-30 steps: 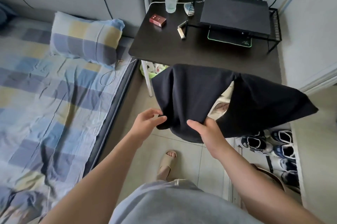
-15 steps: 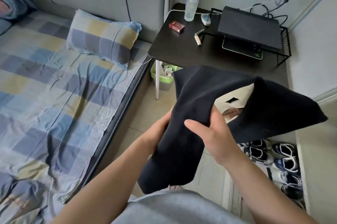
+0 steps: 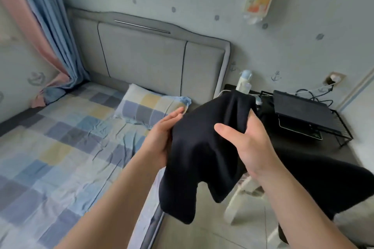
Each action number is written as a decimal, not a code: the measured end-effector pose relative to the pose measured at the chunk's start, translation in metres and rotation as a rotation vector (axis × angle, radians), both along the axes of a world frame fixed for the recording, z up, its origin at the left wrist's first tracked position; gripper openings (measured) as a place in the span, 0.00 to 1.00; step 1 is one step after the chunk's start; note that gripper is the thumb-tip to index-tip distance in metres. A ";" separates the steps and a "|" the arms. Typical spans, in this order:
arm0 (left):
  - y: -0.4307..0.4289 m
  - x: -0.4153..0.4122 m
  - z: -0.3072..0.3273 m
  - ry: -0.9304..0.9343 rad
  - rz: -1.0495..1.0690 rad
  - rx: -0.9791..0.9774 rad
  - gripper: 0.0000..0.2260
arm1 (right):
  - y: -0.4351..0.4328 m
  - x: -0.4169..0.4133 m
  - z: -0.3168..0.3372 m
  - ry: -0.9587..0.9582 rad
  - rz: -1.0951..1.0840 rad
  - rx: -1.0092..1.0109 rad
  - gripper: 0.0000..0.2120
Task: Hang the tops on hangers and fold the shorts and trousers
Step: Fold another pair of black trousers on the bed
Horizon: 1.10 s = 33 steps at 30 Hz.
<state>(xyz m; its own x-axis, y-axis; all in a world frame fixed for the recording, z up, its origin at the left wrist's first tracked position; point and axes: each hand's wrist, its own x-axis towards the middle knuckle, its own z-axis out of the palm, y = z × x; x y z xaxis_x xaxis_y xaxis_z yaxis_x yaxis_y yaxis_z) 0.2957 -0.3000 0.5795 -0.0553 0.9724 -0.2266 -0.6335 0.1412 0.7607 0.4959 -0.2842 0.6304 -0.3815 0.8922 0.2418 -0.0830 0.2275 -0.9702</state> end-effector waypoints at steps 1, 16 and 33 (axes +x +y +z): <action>-0.003 -0.024 0.012 0.005 0.047 0.031 0.11 | 0.000 -0.020 0.009 0.000 0.020 0.020 0.17; -0.170 -0.286 0.121 0.240 0.727 0.463 0.22 | -0.033 -0.318 0.080 0.145 0.557 0.058 0.20; -0.233 -0.249 -0.124 -0.199 1.223 -0.321 0.31 | 0.006 -0.437 -0.153 -0.283 1.208 -0.909 0.19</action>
